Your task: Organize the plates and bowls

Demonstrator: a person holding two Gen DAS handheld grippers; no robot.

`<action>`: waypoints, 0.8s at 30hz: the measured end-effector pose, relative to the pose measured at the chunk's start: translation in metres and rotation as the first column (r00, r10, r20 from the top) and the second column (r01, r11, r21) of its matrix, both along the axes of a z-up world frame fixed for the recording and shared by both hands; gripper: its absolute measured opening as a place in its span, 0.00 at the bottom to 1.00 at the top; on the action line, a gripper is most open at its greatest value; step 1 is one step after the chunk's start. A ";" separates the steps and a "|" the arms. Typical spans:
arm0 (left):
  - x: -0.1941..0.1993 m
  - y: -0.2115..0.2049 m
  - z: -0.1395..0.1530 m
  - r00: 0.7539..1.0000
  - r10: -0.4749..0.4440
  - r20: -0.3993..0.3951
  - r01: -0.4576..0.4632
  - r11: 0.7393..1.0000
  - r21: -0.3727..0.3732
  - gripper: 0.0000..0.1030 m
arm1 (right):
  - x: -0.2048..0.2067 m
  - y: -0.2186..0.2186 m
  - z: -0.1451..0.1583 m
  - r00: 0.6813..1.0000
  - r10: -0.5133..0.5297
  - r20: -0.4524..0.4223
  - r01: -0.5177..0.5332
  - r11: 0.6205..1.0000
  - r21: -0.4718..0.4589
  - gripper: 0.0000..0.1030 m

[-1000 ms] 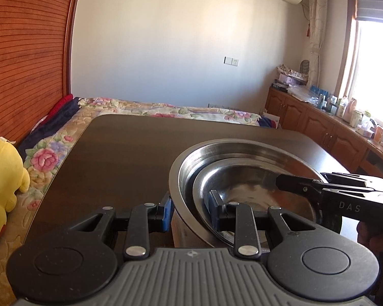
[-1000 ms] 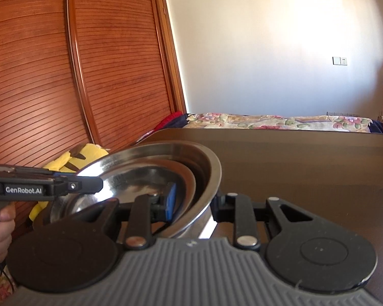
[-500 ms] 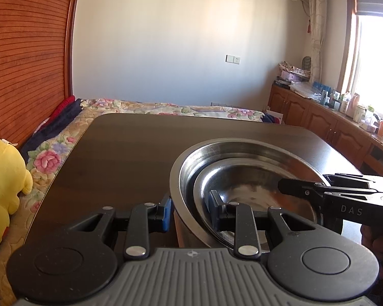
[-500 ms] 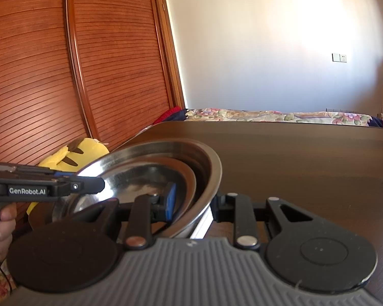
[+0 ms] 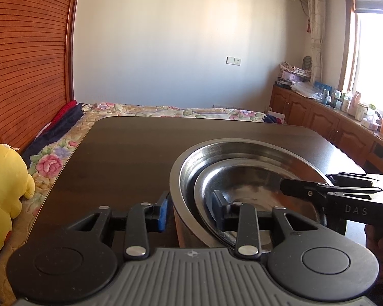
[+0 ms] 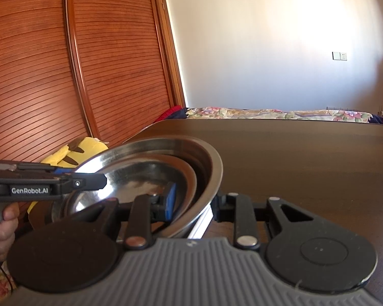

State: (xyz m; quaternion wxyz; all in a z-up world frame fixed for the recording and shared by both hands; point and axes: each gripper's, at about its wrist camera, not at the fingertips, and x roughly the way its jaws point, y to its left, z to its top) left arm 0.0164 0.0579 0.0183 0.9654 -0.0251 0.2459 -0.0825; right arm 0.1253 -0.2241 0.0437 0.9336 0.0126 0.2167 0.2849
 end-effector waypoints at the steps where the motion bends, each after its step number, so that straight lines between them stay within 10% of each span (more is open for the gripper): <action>1: -0.001 0.000 0.001 1.000 0.004 0.003 -0.004 1.000 0.005 0.45 | 0.000 0.000 0.000 1.000 -0.003 0.000 0.003 1.000 0.000 0.31; 24: -0.012 -0.013 0.030 0.994 0.058 0.091 -0.062 0.997 0.048 0.95 | -0.015 -0.040 0.029 0.988 -0.139 0.067 0.138 0.990 0.027 0.60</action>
